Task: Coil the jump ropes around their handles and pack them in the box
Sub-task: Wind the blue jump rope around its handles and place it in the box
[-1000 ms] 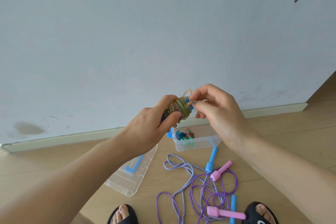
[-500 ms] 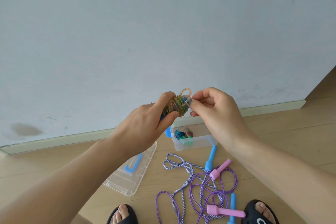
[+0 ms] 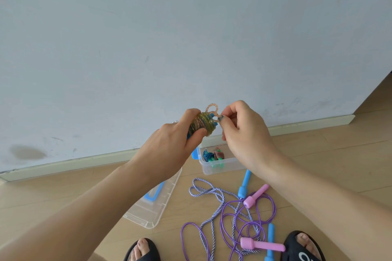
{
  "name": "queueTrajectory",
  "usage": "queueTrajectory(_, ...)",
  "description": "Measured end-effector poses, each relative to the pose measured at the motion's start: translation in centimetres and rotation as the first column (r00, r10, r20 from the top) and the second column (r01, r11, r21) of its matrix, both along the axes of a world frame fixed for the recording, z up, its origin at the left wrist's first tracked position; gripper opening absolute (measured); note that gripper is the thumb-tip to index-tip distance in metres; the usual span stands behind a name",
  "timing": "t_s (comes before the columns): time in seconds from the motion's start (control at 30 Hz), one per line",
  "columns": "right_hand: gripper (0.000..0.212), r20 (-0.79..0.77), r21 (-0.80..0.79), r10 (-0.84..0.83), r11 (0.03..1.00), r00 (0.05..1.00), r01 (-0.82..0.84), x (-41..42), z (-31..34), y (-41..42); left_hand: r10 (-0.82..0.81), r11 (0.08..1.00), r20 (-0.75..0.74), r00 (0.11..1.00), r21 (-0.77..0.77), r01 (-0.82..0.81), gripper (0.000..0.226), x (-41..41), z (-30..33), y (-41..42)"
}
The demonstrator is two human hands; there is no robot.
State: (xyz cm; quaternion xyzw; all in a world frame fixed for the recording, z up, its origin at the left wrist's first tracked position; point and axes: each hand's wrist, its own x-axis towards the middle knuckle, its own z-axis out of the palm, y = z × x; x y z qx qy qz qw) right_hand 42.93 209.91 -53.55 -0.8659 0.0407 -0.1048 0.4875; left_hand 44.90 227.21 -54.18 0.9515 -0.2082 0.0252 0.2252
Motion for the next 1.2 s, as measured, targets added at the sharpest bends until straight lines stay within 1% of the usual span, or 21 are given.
queueTrajectory(0.07,0.003,0.055,-0.092,0.016,0.996,0.998,-0.011,0.2,0.1,0.0,0.001,1.000,0.014,1.000,0.008,-0.001,0.034,0.0,0.0,-0.1)
queueTrajectory(0.1,0.003,0.070,-0.107,0.020,0.994,0.997,-0.013,0.4,0.2,0.1,0.002,1.000,0.036,0.999,0.026,-0.003,0.035,0.0,0.1,-0.1)
queueTrajectory(0.13,0.004,0.073,-0.082,0.022,0.996,0.997,-0.016,0.5,0.3,0.1,0.006,0.999,0.054,0.999,0.038,-0.008,0.035,0.0,0.1,-0.1)
queueTrajectory(0.2,0.009,0.025,0.089,0.023,0.996,0.999,-0.025,1.0,0.6,0.2,0.021,0.999,0.054,0.998,0.031,-0.022,0.035,0.1,0.1,-0.1)
queueTrajectory(0.27,0.011,-0.090,0.314,0.027,0.949,0.996,0.003,1.6,0.8,0.2,0.039,0.999,-0.005,0.999,-0.022,-0.040,0.037,0.4,-0.1,0.1)
queueTrajectory(0.37,0.014,-0.216,0.607,0.104,0.793,0.971,0.050,2.1,1.2,-0.2,0.052,0.996,-0.089,0.995,-0.061,-0.058,0.039,0.9,-0.4,0.5)
queueTrajectory(0.4,0.016,-0.234,0.676,0.159,0.736,0.959,0.043,2.2,1.4,-0.5,0.055,0.997,-0.109,0.993,-0.056,-0.062,0.038,1.0,-0.4,0.8)
queueTrajectory(0.43,0.018,-0.250,0.712,0.223,0.702,0.942,0.023,2.3,1.5,-1.0,0.056,0.997,-0.127,0.990,-0.049,-0.063,0.037,1.1,-0.4,1.1)
queueTrajectory(0.47,0.019,-0.269,0.712,0.288,0.702,0.919,-0.011,2.4,1.7,-1.5,0.053,0.997,-0.139,0.989,-0.041,-0.059,0.037,1.2,-0.4,1.5)
queueTrajectory(0.53,0.018,-0.314,0.621,0.369,0.777,0.875,-0.104,2.6,1.9,-2.4,0.035,0.999,-0.142,0.989,-0.010,-0.037,0.037,1.3,-0.5,2.0)
queueTrajectory(0.6,0.020,-0.366,0.493,0.381,0.853,0.849,-0.171,2.9,1.7,-2.6,0.022,1.000,-0.132,0.991,0.024,-0.019,0.038,1.1,-0.7,2.1)
queueTrajectory(0.63,0.022,-0.399,0.458,0.380,0.871,0.835,-0.178,2.9,1.5,-2.5,0.019,0.999,-0.121,0.992,0.045,-0.013,0.038,1.0,-0.8,2.0)
queueTrajectory(0.73,0.020,-0.467,0.443,0.381,0.882,0.798,-0.162,2.8,1.2,-2.2,0.009,0.993,-0.049,0.999,0.117,-0.003,0.038,0.7,-0.8,1.4)
queueTrajectory(0.8,0.018,-0.459,0.495,0.361,0.863,0.812,-0.104,3.0,1.1,-2.3,0.002,0.992,0.010,1.000,0.129,-0.003,0.037,0.7,-0.7,1.0)
queueTrajectory(0.87,0.014,-0.451,0.600,0.361,0.800,0.817,-0.022,3.1,1.1,-2.4,0.004,0.992,0.037,0.999,0.126,-0.009,0.037,0.8,-0.6,0.7)
queueTrajectory(0.97,0.008,-0.437,0.796,0.419,0.593,0.796,0.124,3.2,1.2,-2.5,0.032,0.999,-0.050,0.998,0.040,-0.030,0.035,1.2,-0.6,0.3)
queueTrajectory(1.0,0.008,-0.424,0.831,0.431,0.536,0.797,0.152,3.1,1.2,-2.6,0.040,0.999,-0.088,0.995,-0.005,-0.041,0.035,1.3,-0.6,0.2)
queueTrajectory(1.03,0.008,-0.406,0.850,0.437,0.504,0.803,0.156,3.2,1.1,-2.6,0.047,0.998,-0.116,0.992,-0.042,-0.052,0.035,1.5,-0.5,0.1)
queueTrajectory(1.07,0.008,-0.387,0.855,0.438,0.500,0.812,0.138,3.1,1.0,-2.6,0.053,0.996,-0.138,0.989,-0.067,-0.063,0.036,1.6,-0.5,0.1)
queueTrajectory(1.1,0.008,-0.370,0.847,0.437,0.521,0.820,0.104,3.1,0.9,-2.7,0.053,0.994,-0.156,0.986,-0.083,-0.067,0.036,1.7,-0.4,0.1)
queueTrajectory(1.2,0.015,-0.330,0.777,0.461,0.629,0.824,-0.041,3.3,0.9,-3.4,0.027,0.995,-0.184,0.983,-0.090,-0.044,0.040,2.2,-0.4,0.4)
